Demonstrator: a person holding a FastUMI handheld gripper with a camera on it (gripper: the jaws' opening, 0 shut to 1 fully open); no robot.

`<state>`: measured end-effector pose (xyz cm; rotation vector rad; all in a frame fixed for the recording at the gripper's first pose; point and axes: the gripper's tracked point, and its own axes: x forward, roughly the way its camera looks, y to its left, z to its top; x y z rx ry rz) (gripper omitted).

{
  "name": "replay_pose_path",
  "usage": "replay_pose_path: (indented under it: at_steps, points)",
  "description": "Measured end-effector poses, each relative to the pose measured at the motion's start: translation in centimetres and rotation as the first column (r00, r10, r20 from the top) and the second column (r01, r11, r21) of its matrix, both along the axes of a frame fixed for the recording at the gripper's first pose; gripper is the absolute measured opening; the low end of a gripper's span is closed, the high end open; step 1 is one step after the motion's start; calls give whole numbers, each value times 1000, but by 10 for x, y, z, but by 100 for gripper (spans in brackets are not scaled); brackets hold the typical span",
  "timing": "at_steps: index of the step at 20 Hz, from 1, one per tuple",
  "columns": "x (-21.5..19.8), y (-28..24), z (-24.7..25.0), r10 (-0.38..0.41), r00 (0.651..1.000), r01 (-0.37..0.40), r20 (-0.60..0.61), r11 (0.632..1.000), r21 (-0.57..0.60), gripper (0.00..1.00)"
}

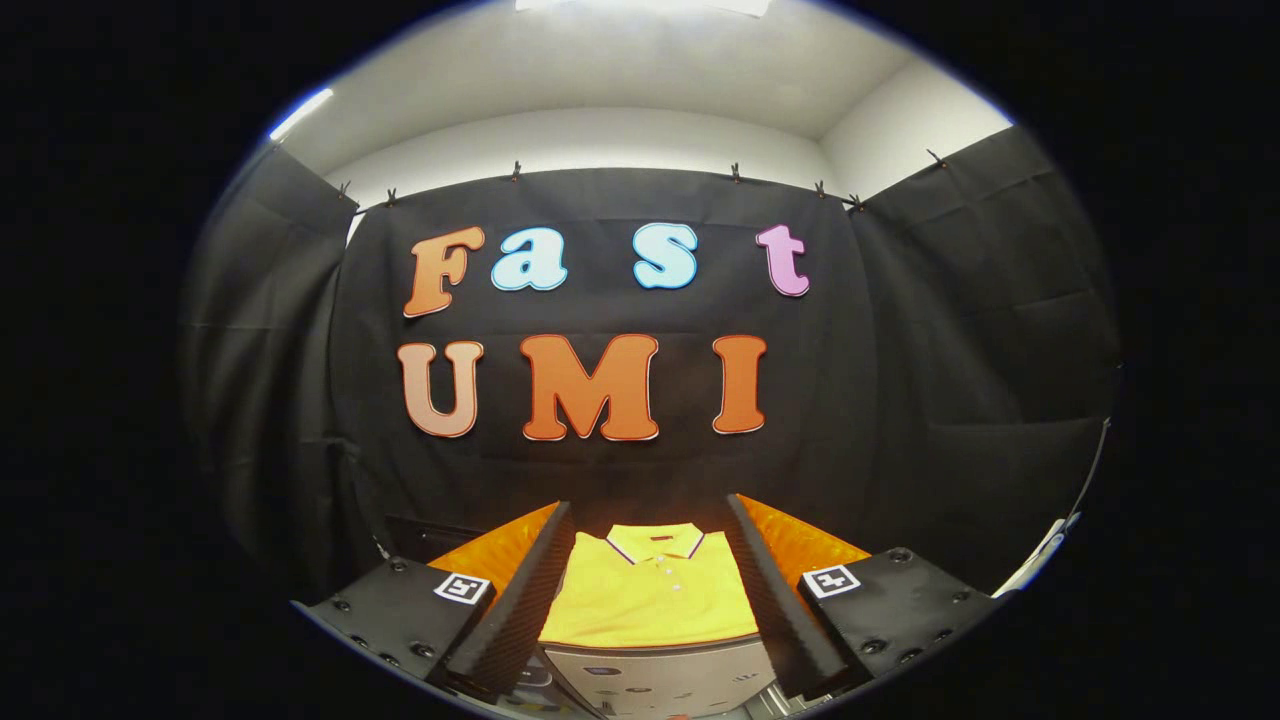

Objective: Put the clothes into the washing machine and then close the washing machine lid.

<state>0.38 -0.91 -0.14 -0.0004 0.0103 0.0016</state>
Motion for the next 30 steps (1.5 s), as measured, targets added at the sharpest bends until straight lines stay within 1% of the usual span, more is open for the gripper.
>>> replay_pose_path:
  at_steps: [4,9,13,16,22,24,26,27,30]
  points:
    - [5,-1,-2,4,1000,-4,-8,1000,5,98]
    - [26,-7,-9,6,1000,-6,-27,1000,7,98]
    - [61,-17,-21,18,998,-18,-52,1000,3,98]
    - [92,-24,-34,34,996,-31,-81,999,40,98]
    - [166,-48,-98,15,975,-15,-221,1000,-2,98]
    - [189,-50,-119,29,964,-23,-264,999,24,98]
    - [211,-54,-141,35,950,-20,-309,998,52,98]
    - [220,-57,-154,29,942,-15,-335,999,44,99]
    - [243,-57,-189,42,909,-32,-414,999,32,99]
